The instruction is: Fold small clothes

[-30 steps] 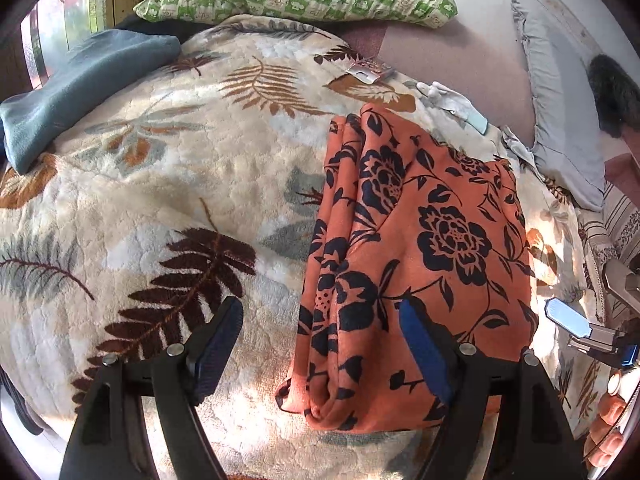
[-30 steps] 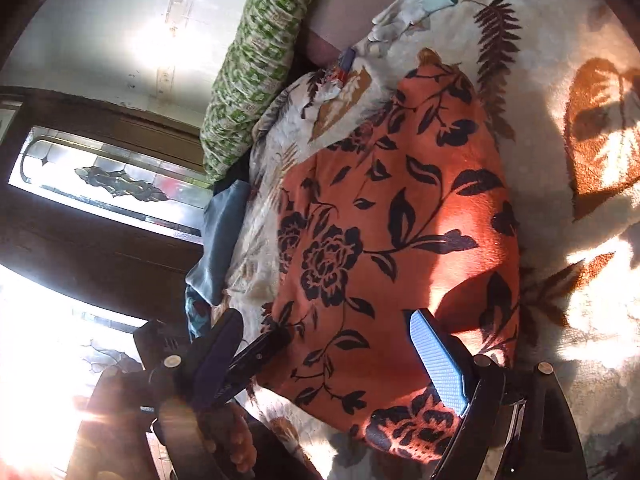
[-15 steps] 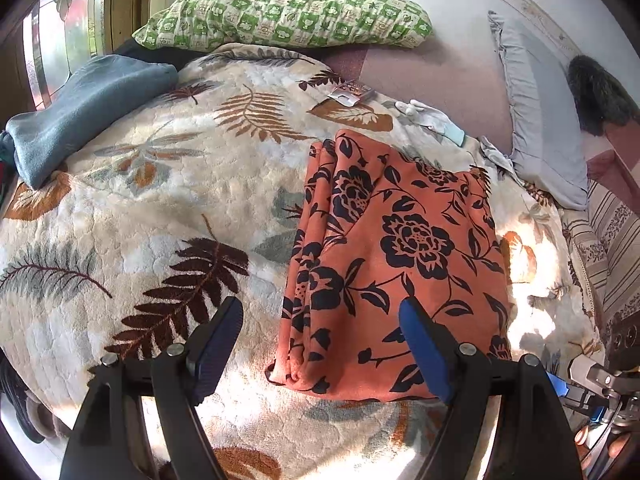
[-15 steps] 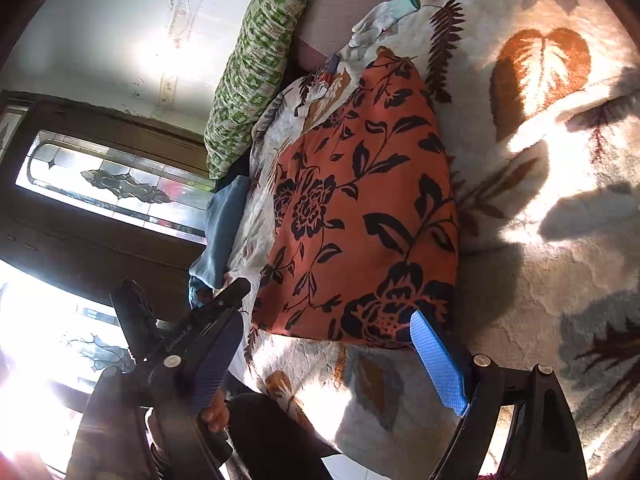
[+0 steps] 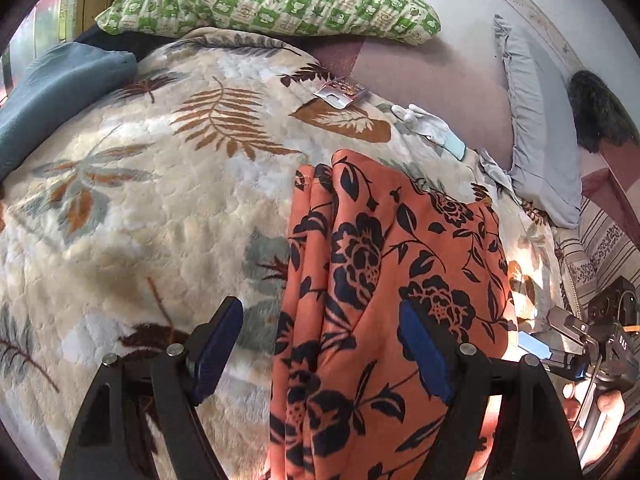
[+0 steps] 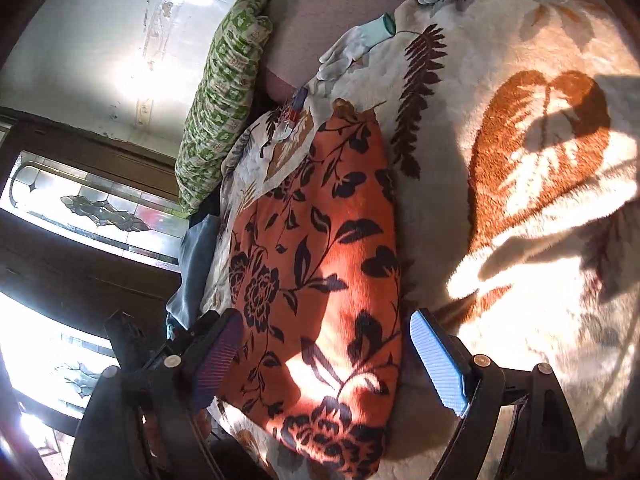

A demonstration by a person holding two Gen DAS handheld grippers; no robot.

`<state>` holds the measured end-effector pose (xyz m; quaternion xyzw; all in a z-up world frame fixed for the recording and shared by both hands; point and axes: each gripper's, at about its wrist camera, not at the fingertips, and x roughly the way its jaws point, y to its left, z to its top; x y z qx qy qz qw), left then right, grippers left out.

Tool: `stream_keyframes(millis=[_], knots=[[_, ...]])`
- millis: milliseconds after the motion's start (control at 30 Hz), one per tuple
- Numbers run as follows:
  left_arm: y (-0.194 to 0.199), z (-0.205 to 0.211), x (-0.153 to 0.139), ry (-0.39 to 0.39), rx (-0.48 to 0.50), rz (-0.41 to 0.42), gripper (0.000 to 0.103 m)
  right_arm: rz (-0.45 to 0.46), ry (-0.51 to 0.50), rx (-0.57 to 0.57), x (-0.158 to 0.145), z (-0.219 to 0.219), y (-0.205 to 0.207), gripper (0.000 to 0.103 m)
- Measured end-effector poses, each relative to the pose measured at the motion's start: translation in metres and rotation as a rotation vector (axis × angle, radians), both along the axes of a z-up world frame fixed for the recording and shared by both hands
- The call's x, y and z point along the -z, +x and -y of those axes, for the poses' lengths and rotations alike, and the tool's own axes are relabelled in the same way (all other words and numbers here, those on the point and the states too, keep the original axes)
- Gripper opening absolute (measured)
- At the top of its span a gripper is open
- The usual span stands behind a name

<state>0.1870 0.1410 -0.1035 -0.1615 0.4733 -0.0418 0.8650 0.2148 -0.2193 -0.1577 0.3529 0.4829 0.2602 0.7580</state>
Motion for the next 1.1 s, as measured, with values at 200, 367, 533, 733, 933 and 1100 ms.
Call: stream_keyframes(millis=[200, 367, 533, 733, 933, 1100], knots=[[0.021, 0.004, 0.037, -0.085, 0.033, -0.103, 0.08, -0.057, -0.046, -0.068, 0.034, -0.029, 0.038, 0.081], [0.022, 0.021, 0.024, -0.061, 0.088, -0.1, 0.035, -0.005, -0.234, -0.134, 0.017, -0.058, 0.038, 0.044], [0.004, 0.051, -0.021, -0.053, 0.135, 0.01, 0.029, 0.104, -0.29, -0.135, -0.032, -0.061, 0.023, 0.039], [-0.009, 0.088, -0.086, -0.118, 0.181, 0.159, 0.03, 0.235, -0.312, -0.09, -0.11, -0.013, -0.004, 0.039], [0.009, 0.125, -0.075, -0.108, 0.225, 0.15, 0.03, 0.255, -0.285, -0.032, -0.126, 0.045, -0.014, 0.039], [0.022, 0.135, -0.018, -0.072, 0.22, 0.058, 0.035, 0.201, -0.25, -0.008, -0.075, 0.063, -0.001, 0.039]])
